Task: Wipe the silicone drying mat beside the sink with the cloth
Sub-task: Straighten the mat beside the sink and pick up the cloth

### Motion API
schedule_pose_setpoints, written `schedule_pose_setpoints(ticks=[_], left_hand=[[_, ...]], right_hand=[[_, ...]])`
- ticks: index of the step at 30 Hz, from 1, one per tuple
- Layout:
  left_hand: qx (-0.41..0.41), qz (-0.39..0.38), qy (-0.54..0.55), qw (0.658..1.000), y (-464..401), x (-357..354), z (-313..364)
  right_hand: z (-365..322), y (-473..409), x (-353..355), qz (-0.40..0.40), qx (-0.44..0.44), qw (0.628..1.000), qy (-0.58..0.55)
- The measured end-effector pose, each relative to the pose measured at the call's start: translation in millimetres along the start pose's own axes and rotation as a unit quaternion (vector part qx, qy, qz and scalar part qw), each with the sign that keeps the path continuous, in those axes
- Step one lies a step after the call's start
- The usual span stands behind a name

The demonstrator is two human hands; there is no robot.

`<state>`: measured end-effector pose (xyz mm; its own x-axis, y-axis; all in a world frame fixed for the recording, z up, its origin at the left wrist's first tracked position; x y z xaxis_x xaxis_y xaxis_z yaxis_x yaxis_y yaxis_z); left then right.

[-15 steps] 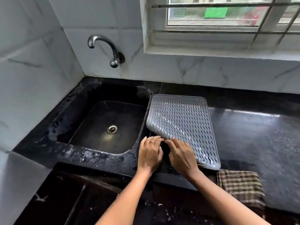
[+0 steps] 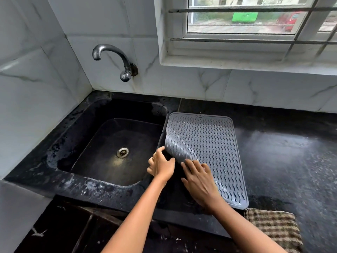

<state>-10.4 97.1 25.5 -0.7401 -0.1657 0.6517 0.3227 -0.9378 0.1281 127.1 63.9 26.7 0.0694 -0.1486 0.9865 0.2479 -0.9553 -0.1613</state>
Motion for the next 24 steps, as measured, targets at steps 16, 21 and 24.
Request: schedule_pose_setpoints(ticks=[16,21,24], left_hand=[[-0.108,-0.058,0.099,0.988,-20.1,-1.2,59.4],[-0.081,-0.026,-0.048,0.995,3.0,28.6,37.1],[-0.028,-0.092,-0.08,0.992,16.7,32.7,-3.6]], right_hand=[[29.7,-16.7,3.8,-0.031,-0.118,0.965,-0.233],[13.4,-5.2,9.9,-0.067,0.004,0.96,-0.272],[-3.9,14.1,-1.7,-0.092,0.055,0.967,-0.232]])
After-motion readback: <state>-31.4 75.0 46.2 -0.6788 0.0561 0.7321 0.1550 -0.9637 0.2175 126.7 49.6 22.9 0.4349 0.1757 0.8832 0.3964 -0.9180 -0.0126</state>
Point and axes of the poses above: each hand's wrist, its own y-axis away from the middle knuckle, its own x-axis out of the back of the hand, z = x × y, the point moved 4 cm from there along -y, towards the middle knuckle, and after that the axes turned 12 degrees about -x, right-handed, at the moved point
